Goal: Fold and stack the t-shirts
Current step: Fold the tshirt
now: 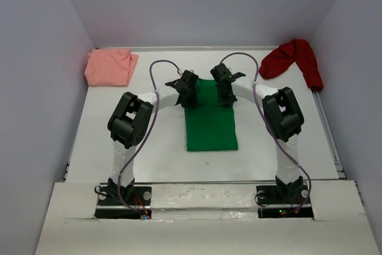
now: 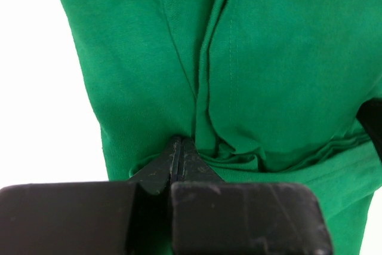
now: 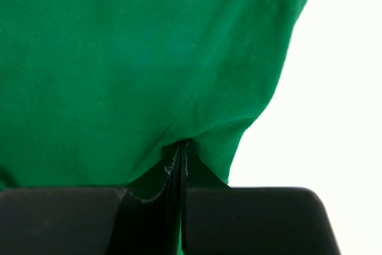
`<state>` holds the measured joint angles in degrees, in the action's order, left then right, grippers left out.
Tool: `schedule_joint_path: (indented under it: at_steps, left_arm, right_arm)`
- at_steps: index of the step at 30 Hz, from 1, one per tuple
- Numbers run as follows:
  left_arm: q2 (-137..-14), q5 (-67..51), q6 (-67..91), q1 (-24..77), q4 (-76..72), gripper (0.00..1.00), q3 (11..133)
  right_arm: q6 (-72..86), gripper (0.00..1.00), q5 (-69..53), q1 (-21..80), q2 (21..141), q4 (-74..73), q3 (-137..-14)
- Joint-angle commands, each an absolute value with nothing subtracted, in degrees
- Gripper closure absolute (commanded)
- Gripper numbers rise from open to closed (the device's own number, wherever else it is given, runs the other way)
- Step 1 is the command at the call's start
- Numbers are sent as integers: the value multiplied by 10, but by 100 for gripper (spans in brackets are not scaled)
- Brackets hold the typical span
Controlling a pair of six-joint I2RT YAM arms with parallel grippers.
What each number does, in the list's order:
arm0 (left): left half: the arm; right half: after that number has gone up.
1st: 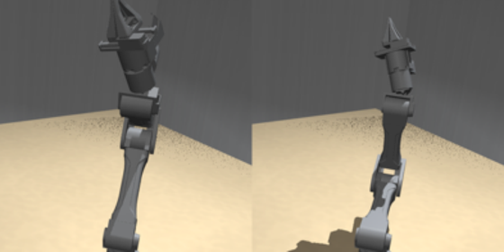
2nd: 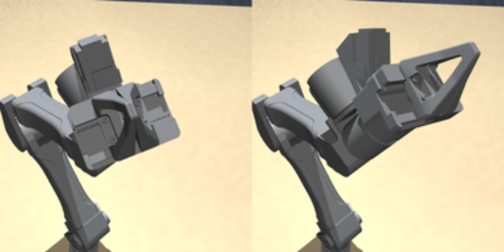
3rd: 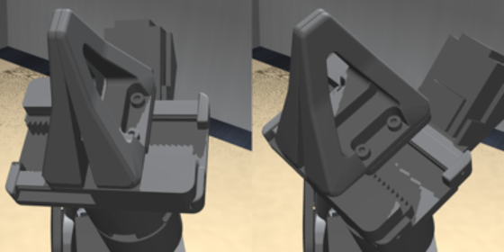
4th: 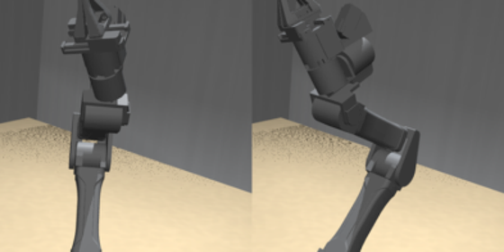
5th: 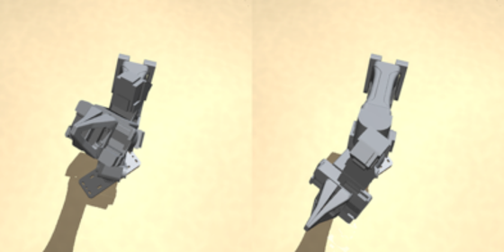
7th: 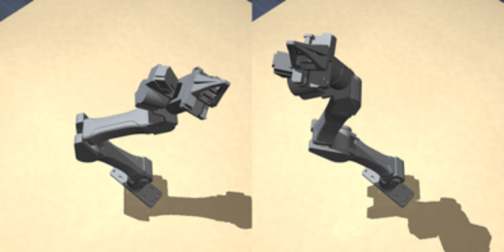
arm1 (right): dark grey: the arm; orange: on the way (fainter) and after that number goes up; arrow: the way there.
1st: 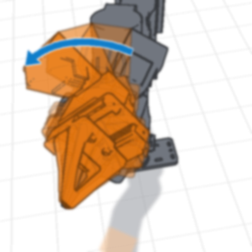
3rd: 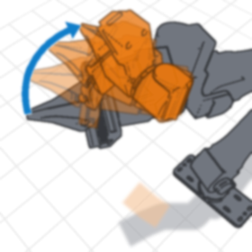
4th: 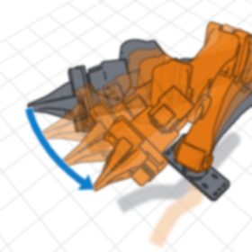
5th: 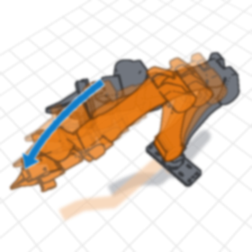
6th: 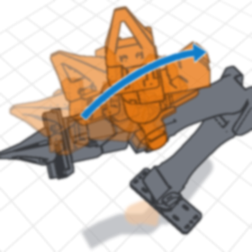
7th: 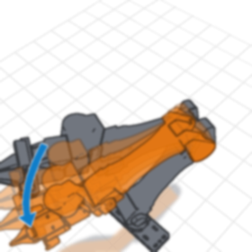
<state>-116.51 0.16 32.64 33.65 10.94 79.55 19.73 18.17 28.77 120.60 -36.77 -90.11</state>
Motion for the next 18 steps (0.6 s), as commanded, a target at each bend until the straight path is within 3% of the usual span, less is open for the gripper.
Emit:
schedule_joint_path:
  at_steps: [1,12,16,18]
  left_arm:
    - [-1182,6,310,335,142,100,798]
    - [-1121,54,322,335,133,99,775]
    - [-1094,74,321,337,130,80,773]
    - [-1069,97,323,339,138,65,774]
  right_arm:
    - [183,100,190,274,1237,-385,-911]
    - [162,100,193,274,1193,-363,-894]
    - [158,100,224,274,1159,-360,-890]
    - [151,100,237,279,1130,-363,-896]
